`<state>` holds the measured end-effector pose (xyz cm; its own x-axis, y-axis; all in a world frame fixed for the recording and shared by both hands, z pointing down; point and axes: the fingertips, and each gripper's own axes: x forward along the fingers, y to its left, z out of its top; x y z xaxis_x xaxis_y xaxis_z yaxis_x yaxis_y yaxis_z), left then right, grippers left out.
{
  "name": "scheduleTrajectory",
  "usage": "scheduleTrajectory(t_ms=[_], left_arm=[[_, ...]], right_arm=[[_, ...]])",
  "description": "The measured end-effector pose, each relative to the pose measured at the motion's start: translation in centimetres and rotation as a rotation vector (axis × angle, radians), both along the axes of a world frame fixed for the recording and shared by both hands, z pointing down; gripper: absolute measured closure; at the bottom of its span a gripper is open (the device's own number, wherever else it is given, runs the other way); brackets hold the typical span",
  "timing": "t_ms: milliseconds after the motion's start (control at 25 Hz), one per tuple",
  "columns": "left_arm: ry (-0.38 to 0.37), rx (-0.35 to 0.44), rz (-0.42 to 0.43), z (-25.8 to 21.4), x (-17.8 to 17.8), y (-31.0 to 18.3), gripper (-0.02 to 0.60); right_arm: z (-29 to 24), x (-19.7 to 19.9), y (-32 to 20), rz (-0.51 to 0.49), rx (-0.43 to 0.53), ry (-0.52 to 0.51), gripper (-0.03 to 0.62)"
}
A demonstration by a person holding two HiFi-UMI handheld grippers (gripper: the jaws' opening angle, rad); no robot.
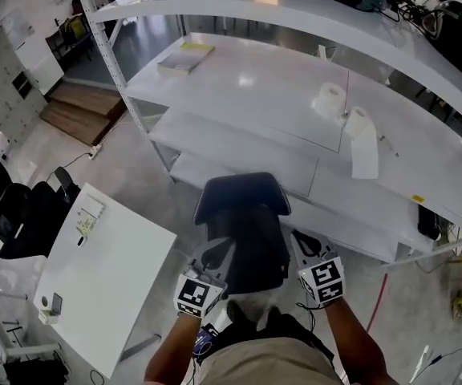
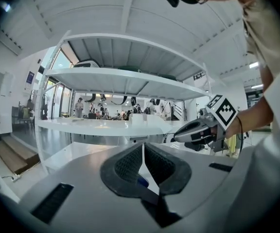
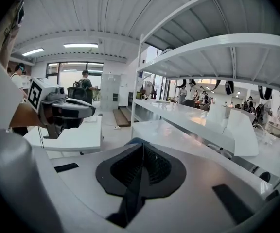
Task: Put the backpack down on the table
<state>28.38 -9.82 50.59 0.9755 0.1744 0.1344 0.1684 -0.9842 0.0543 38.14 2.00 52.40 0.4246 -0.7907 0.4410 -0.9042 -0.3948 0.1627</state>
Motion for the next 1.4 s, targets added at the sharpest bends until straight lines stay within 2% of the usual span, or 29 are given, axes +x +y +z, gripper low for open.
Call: scheduleTrajectory(t_ms=[600,800,1040,1080,1120,1160,1200,1320,1400], left_arm=[[-0.153,-0.001,-0.137,9.0,3.8,-5.5,0.557],[-0.211,-0.025,-0.171,12.7,4.5,-6.4,0.557],[-0.29,-0.092,-0.175,19.2,5.4,-6.9,0.555],[-0.304,-0.101,-0.179,20.4,5.6,-7.0,0.554],[-0.319,-0.11,-0.183,21.7,5.8,-7.0,0.537],[-0.339,-0.121,-0.188,23.1,6.1,-7.1,0.493],[-0.356,-0.131,-0.193,24.4,6.3,-7.2,0.463],[-0.389,-0.163,-0.215,28.1,6.7,-7.6,0.43],[-0.438,-0.188,-0.227,30.9,6.3,-7.8,0.401]], right_arm=[[10.1,5.2,-3.8,-0.113,-0.057,-0.125,0.568],[13.8,6.8,-5.0,-0.135,-0.08,-0.161,0.566],[19.0,8.1,-6.1,-0.15,-0.11,-0.226,0.563],[20.1,8.2,-6.1,-0.148,-0.117,-0.245,0.548],[21.3,8.4,-6.1,-0.146,-0.124,-0.265,0.46],[22.4,8.5,-6.0,-0.145,-0.131,-0.284,0.433],[23.6,8.7,-6.0,-0.143,-0.138,-0.3,0.43],[26.8,9.3,-6.2,-0.127,-0.156,-0.334,0.394],[28.8,9.6,-6.2,-0.113,-0.16,-0.357,0.376]])
